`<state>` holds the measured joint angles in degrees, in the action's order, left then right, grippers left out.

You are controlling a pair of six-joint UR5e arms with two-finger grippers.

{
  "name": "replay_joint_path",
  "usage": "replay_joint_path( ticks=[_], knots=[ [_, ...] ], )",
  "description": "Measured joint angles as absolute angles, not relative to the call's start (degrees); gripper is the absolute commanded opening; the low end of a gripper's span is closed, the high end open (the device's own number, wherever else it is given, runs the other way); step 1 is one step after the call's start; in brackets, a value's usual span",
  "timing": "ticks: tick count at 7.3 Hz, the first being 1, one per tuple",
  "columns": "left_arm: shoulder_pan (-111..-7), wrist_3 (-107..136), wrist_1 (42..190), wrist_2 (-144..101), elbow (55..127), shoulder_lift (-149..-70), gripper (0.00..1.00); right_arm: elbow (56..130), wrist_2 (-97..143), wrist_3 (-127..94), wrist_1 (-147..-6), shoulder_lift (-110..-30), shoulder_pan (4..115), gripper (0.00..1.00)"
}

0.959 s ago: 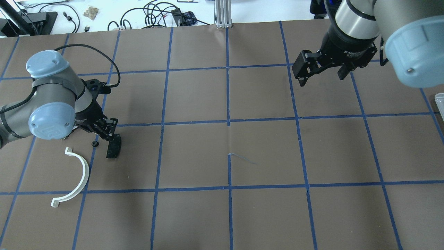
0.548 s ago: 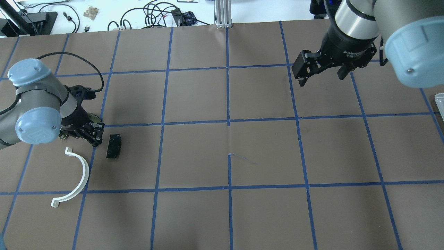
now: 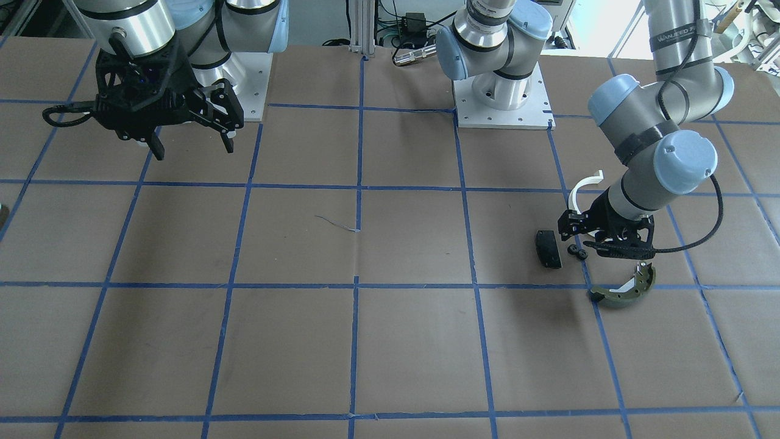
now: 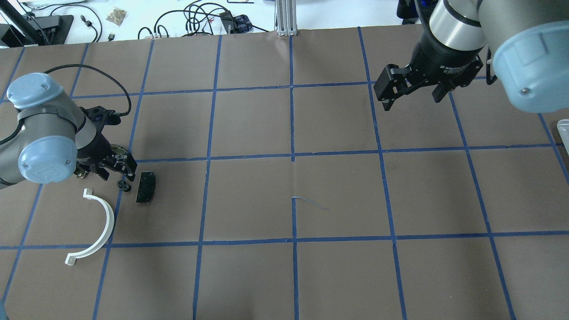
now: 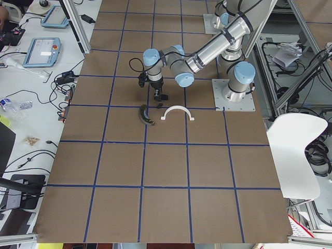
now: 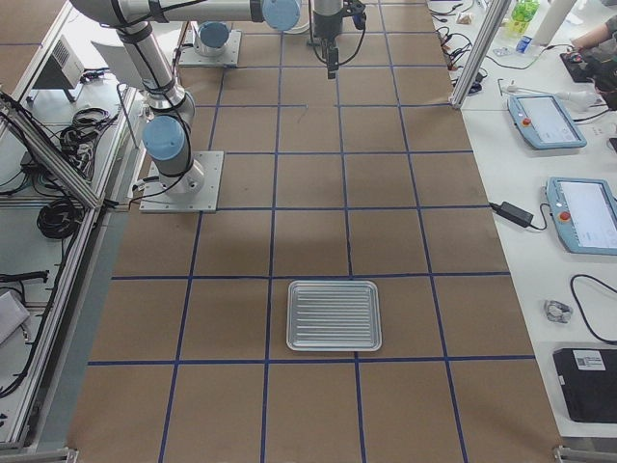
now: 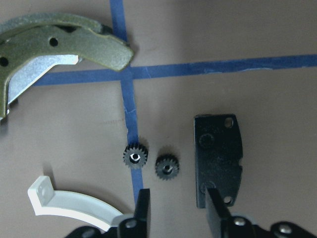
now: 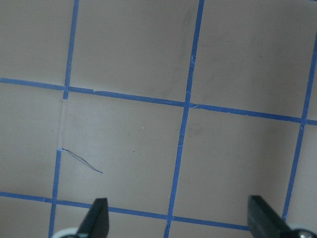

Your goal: Place bearing gear from tray to pile

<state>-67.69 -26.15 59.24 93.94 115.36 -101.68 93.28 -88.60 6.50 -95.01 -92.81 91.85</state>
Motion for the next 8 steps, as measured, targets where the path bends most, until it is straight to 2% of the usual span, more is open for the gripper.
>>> replay_joint_path(
  ticks=[4, 8],
  knots=[
    [-72.9, -21.7, 61.8, 93.6, 112.7, -98.6, 1.00, 93.3, -88.6, 6.5, -95.0, -92.8, 91.8, 1.00],
    [-86.6, -8.7, 80.0, 93.5, 94.8, -97.7, 1.00, 93.3, -88.6, 6.5, -95.1, -92.8, 91.8, 1.00]
  ],
)
